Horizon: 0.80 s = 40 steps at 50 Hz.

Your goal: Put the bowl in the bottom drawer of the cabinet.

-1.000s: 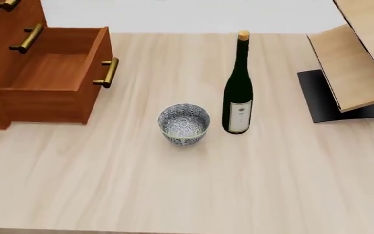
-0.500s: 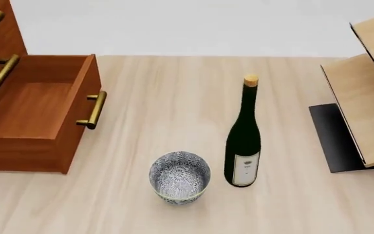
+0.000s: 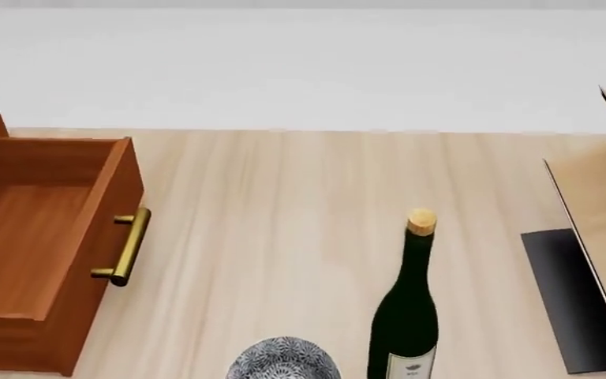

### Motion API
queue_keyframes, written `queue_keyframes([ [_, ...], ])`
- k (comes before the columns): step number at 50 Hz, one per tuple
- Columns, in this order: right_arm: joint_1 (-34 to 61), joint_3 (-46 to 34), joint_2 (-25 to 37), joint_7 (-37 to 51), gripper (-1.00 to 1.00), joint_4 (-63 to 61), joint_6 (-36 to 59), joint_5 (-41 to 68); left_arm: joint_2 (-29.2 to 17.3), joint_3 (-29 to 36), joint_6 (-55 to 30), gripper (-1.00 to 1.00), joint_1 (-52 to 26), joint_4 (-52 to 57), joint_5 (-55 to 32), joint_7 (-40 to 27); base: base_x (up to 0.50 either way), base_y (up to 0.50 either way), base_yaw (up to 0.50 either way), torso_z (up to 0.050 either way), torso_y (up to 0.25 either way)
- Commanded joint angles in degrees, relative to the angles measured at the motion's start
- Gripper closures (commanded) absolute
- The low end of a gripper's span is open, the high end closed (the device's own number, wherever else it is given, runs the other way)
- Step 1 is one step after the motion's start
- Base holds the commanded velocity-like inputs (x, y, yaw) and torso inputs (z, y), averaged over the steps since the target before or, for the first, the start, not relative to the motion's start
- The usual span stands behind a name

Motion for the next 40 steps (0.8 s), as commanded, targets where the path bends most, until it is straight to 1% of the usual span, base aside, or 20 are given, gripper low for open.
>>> queue_keyframes([
  [1,-3.1,1.3,4.2,5.5,-1.00,0.0,-0.3,3.8,-0.4,0.6,0.8,-1.00,0.5,-0.1,0.4,-0.2,0.50,0.00,0.00,0.000,0.010],
  [3,-3.1,2.3,3.8,4.8,-1.00,0.0,-0.1,4.1,-0.5,0.6,0.7,-1.00,0.6,-0.1,0.2,-0.2,0.50,0.00,0.00,0.000,0.000],
  [7,-3.1,1.4,4.7,5.7,-1.00,0.0,-0.2,4.0,-0.5,0.5,0.6,-1.00,0.2,-0.2,0.0,-0.4,0.50,0.00,0.00,0.000,0.003],
  [15,-3.1,2.5,4.6,5.3,-1.00,0.0,-0.1,4.2,-0.7,1.4,1.0,-1.00,-0.2,-0.8,0.4,-0.6,0.50,0.00,0.00,0.000,0.000],
  [23,-3.1,2.3,6.1,7.0,-1.00,0.0,0.1,5.3,-1.1,1.9,0.4,-1.00,-1.3,-0.6,-0.1,-1.0,0.50,0.00,0.00,0.000,0.000],
  [25,-3.1,2.2,5.4,6.6,-1.00,0.0,-0.1,3.8,-0.8,1.6,0.6,-1.00,-1.6,-0.8,-0.4,-1.1,0.50,0.00,0.00,0.000,0.000],
  [26,-3.1,2.6,5.8,6.9,-1.00,0.0,0.3,5.1,-0.5,1.0,0.6,-1.00,-1.6,-0.9,-1.1,-1.0,0.41,0.00,0.00,0.000,0.000],
  [28,-3.1,2.5,5.2,5.9,-1.00,0.0,0.0,4.6,-0.6,0.8,0.5,-1.00,-1.8,-0.9,-1.1,-1.4,0.00,0.00,0.00,0.000,0.000],
  [29,-3.1,1.8,6.5,7.5,-1.00,0.0,1.2,4.2,-0.4,0.6,0.6,-1.00,-1.9,-1.2,-1.2,-1.4,0.00,0.00,0.00,0.000,0.000],
  [31,-3.1,1.0,6.9,8.0,-1.00,0.0,0.5,4.2,-0.1,0.2,1.3,-1.00,-1.9,-1.5,-1.2,-1.5,0.00,0.00,0.00,0.000,0.000],
  [32,-3.1,0.9,7.3,8.4,-1.00,0.0,0.7,4.5,-0.6,0.9,1.4,-1.00,-1.9,-1.5,-0.3,-1.4,0.00,0.00,0.00,0.000,0.000],
  [33,-3.1,0.9,7.6,8.9,-1.00,0.0,1.0,4.3,-2.4,4.3,3.7,-1.00,-1.2,-1.1,4.4,-1.5,0.00,0.00,0.00,0.000,0.000],
  [34,-3.1,1.0,7.2,8.5,-1.00,0.0,0.8,4.0,-2.3,4.4,4.5,-1.00,-0.8,-1.0,5.0,-1.6,0.00,0.00,0.00,0.000,0.000],
  [36,-3.1,1.3,6.7,8.2,-1.00,0.0,0.8,3.7,-2.1,3.7,3.6,-1.00,-1.0,-0.8,3.3,-1.4,0.00,0.00,0.00,0.000,-0.250],
  [37,-3.1,1.1,6.4,8.0,-1.00,0.0,0.5,3.1,-2.7,5.0,4.6,-1.00,-0.7,-0.7,4.9,-1.2,0.00,0.00,0.00,0.000,-0.250],
  [40,-3.1,0.5,6.7,9.1,-1.00,0.0,0.6,2.6,-2.4,5.1,5.2,-1.00,-0.3,-1.2,4.7,-0.8,0.00,0.00,0.00,0.000,-0.250],
])
